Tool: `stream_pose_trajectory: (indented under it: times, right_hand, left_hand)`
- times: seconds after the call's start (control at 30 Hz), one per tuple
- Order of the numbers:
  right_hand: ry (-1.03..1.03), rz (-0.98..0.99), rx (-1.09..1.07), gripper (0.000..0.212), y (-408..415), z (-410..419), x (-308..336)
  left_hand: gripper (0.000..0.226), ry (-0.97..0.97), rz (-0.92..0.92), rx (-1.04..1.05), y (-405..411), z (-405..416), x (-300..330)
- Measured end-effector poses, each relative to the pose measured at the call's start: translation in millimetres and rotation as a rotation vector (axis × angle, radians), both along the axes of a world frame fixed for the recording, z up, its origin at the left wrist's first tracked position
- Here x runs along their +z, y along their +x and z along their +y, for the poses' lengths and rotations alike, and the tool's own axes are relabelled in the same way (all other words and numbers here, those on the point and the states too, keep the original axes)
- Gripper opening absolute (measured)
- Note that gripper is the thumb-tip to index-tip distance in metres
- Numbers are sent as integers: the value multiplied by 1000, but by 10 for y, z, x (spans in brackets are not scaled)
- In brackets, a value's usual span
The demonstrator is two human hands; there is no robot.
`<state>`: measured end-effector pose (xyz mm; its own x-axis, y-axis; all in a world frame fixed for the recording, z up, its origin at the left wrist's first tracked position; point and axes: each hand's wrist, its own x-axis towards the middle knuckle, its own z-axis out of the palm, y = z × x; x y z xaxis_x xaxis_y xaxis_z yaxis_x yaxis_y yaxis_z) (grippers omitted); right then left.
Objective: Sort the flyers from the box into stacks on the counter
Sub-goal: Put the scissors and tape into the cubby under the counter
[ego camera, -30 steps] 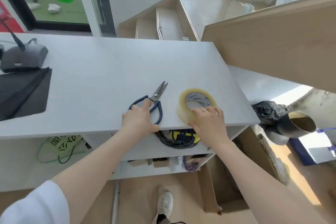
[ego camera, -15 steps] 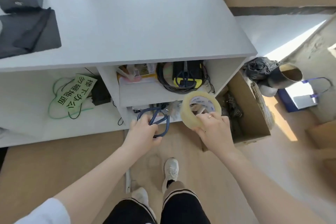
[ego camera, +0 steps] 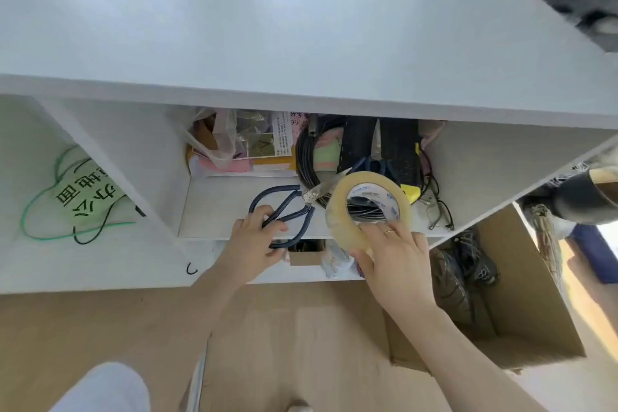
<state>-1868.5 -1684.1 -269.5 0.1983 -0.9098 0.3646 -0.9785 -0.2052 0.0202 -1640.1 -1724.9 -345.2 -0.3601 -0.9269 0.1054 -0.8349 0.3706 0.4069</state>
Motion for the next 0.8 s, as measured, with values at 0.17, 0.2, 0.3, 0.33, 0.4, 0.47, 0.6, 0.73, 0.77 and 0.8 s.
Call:
stream_pose_trajectory:
  times: [0.17,0.2,0.3,0.33,0.4,0.47,0.6,0.73,0.77,0.8]
  right_hand:
    - [-64,8,34,39,-6,-347,-403]
    - [-72,21,38,39,-2,-384,-435]
    - [-94,60,55,40,6,-468,-484]
    - [-96,57,58,40,6,-492,-492]
    - [-89,57,60,39,7,-525,-492]
    - [-76,64,70,37,1,-531,-489]
    - [-22,62,82,37,27,-539,-442]
    - [12,-5,149,41,154,-563,-382]
    - [22,-11,167,42,206,-577,-374]
    - [30,-7,182,42,261,-591,-375]
  left_hand:
    - [53,33,-59,70,243,-387,-365]
    - [48,60,-64,103,275,-446,-371]
    - [50,151,4,115,294,-551,-398]
    - [54,166,45,140,273,-559,-396]
    - [52,180,100,258,205,-603,-380]
    - [43,157,36,359,129,-680,-340]
    - [34,61,-348,276,109,-813,-238]
    - [42,-85,-499,172,421,-733,-260]
    - [47,-94,-532,172,518,-700,-273]
    - [51,-83,-562,174,609,-672,-292]
